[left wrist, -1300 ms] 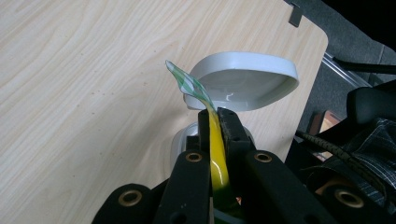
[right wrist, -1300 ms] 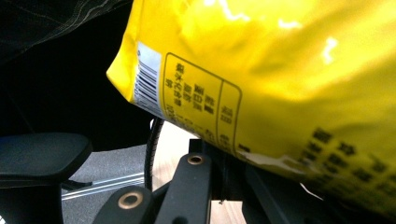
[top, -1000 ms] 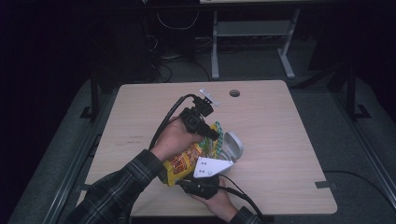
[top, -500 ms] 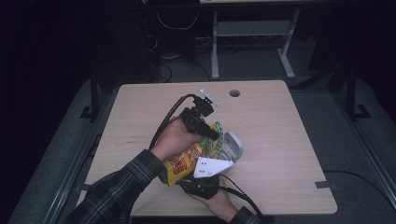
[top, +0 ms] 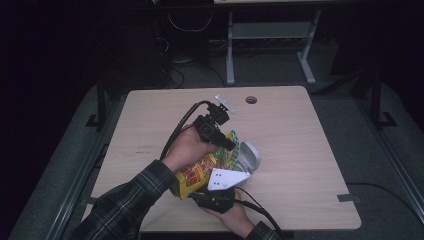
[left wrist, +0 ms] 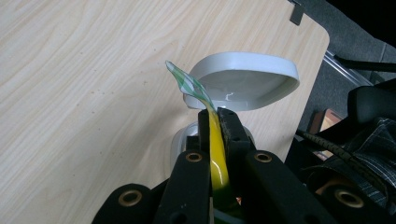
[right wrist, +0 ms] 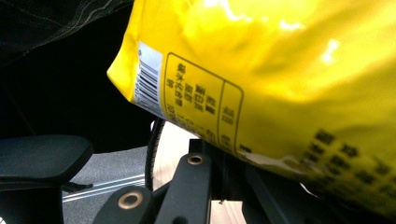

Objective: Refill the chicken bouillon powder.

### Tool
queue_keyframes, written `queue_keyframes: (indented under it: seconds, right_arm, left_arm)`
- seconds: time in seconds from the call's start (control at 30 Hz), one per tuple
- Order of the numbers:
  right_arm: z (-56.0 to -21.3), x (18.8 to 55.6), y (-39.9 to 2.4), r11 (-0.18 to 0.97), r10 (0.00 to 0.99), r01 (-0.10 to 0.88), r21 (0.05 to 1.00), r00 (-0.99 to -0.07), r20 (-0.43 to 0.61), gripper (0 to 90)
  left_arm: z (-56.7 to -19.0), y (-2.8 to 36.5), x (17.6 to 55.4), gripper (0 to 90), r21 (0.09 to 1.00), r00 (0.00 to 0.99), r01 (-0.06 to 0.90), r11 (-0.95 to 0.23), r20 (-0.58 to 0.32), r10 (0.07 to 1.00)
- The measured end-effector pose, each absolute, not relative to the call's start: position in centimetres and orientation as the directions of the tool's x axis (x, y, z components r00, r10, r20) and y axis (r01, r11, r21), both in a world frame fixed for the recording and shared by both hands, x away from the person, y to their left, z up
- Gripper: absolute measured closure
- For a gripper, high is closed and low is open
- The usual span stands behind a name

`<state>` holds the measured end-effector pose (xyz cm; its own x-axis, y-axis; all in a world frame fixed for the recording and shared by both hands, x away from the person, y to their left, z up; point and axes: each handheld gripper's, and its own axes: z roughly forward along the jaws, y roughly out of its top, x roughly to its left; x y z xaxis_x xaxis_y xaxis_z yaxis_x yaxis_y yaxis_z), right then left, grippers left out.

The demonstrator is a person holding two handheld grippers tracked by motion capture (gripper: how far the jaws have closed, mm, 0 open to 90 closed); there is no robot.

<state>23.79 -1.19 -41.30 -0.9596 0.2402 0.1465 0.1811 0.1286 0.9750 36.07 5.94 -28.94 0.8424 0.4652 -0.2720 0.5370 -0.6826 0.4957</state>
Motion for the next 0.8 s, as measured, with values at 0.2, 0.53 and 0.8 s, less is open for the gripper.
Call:
queue_keyframes:
  seconds: [0.2,0.53,0.8]
  right_arm:
    - [-41.28,23.77,-1.19,0.127,0.24,0.18,0.975,-0.96,0.146,90.0]
    - [-41.27,23.77,-1.21,0.123,0.24,0.182,0.976,-0.959,0.149,90.0]
    - [-41.26,23.76,-1.22,0.121,0.24,0.184,0.975,-0.959,0.151,90.0]
  left_arm:
    - [-28.93,5.9,36.05,89.7,0.495,0.842,0.538,-0.683,-0.271,0.467]
    - [-28.92,5.83,36.08,89.7,0.491,0.842,0.537,-0.686,-0.268,0.468]
    - [-28.94,5.81,36.1,89.7,0.489,0.84,0.54,-0.685,-0.27,0.47]
